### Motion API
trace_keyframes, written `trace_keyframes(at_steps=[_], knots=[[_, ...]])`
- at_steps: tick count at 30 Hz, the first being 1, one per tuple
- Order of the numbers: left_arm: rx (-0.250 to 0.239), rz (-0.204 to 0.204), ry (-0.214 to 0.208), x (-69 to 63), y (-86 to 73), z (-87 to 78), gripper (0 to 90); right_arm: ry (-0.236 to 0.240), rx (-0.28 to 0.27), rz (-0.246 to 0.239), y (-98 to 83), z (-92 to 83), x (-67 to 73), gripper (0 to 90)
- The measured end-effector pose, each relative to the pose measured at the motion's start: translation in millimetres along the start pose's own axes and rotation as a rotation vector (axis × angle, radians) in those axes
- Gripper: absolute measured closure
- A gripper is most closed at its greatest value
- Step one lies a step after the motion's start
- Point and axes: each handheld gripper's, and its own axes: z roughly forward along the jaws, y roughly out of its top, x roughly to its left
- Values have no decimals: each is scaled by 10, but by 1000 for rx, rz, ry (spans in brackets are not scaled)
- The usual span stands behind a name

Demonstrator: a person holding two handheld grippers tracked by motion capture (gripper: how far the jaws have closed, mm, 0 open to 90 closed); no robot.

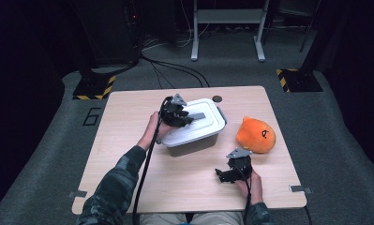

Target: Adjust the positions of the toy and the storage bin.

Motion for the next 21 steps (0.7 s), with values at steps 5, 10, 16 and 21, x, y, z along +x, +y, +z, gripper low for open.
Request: trace_keyframes(at_steps=[5, 10, 16, 21], knots=[[11, 13, 7, -114, -26, -55, 656, 0, 0, 1, 0, -1, 0, 43], [5, 11, 20, -189, -58, -90, 663, -2, 0, 8, -1, -3, 4, 45], [5, 2, 17, -222, -102, -141, 664, -1, 0, -2, -1, -2, -4, 46], [9, -5, 15, -245, -131, -181, 664, 0, 0, -6, 0, 0, -9, 47]])
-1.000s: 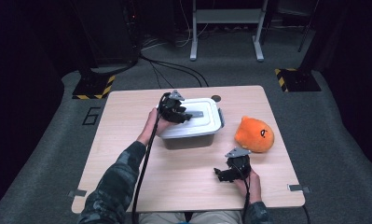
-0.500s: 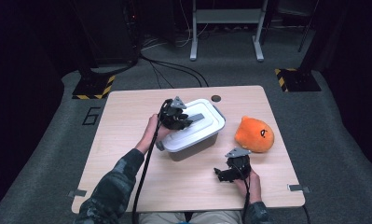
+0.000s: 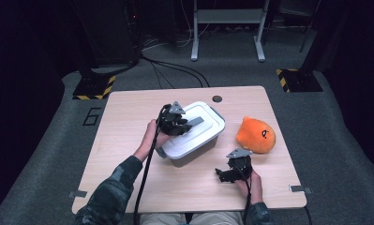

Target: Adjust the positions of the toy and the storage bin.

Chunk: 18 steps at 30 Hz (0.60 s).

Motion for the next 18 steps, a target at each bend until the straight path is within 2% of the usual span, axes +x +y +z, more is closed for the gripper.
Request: trace_keyframes(at_steps=[18], knots=[[8, 15, 11, -31, -23, -55, 664, 0, -1, 0, 0, -1, 1, 50]])
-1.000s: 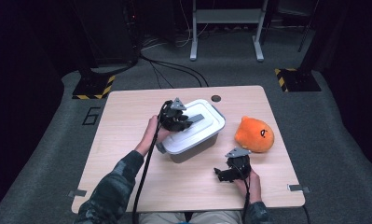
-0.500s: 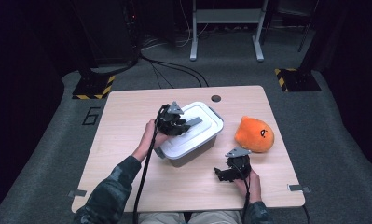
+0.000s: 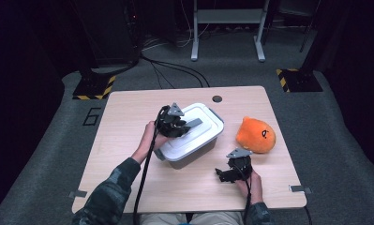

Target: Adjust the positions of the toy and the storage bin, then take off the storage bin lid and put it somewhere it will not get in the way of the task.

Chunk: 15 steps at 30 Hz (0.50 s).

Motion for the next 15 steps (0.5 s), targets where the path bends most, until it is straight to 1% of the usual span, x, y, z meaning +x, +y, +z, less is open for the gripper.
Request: trace_keyframes(at_steps=[2, 3, 6, 7, 11, 15], knots=[[1, -1, -2, 3, 0, -1, 664, -1, 1, 1, -1, -1, 2, 50], [-8, -15, -4, 1, -1, -2, 664, -1, 1, 0, 0, -1, 1, 50], [-36, -23, 6, 14, 15, -45, 664, 0, 1, 0, 0, -1, 1, 50], [-43, -19, 10, 23, 26, -69, 664, -4, -3, 7, 1, 2, 5, 50], [-64, -24, 20, 43, 68, -161, 665, -4, -3, 6, 1, 3, 4, 50], [-71, -21, 26, 59, 89, -250, 664, -6, -3, 8, 1, 3, 5, 50]])
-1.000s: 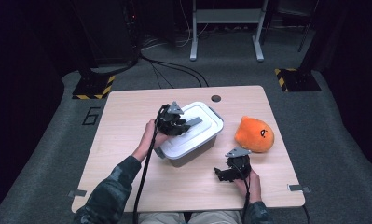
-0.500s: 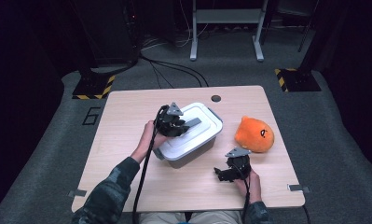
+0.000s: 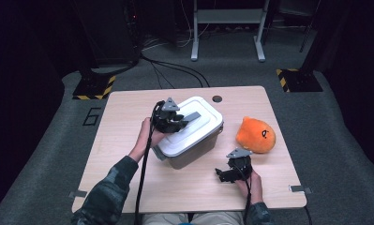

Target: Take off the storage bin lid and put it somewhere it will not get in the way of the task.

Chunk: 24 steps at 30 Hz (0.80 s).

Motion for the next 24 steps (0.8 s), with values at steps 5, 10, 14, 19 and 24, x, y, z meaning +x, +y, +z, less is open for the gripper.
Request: trace_keyframes(at_steps=[5, 10, 14, 19, 24], knots=[[-10, -5, 17, 30, 3, -100, 664, 1, 0, 1, 0, 0, 1, 50], [-25, -11, 40, 87, -2, -215, 664, 0, 1, 1, 0, 0, 1, 50], [-32, -20, 56, 137, -2, -309, 664, 0, 0, 1, 0, 0, 1, 50], [-39, -36, 79, 203, -33, -408, 664, 0, 0, -2, 1, 0, -2, 51], [-40, -56, 100, 283, -94, -492, 664, -1, -1, 3, 0, -1, 0, 53]])
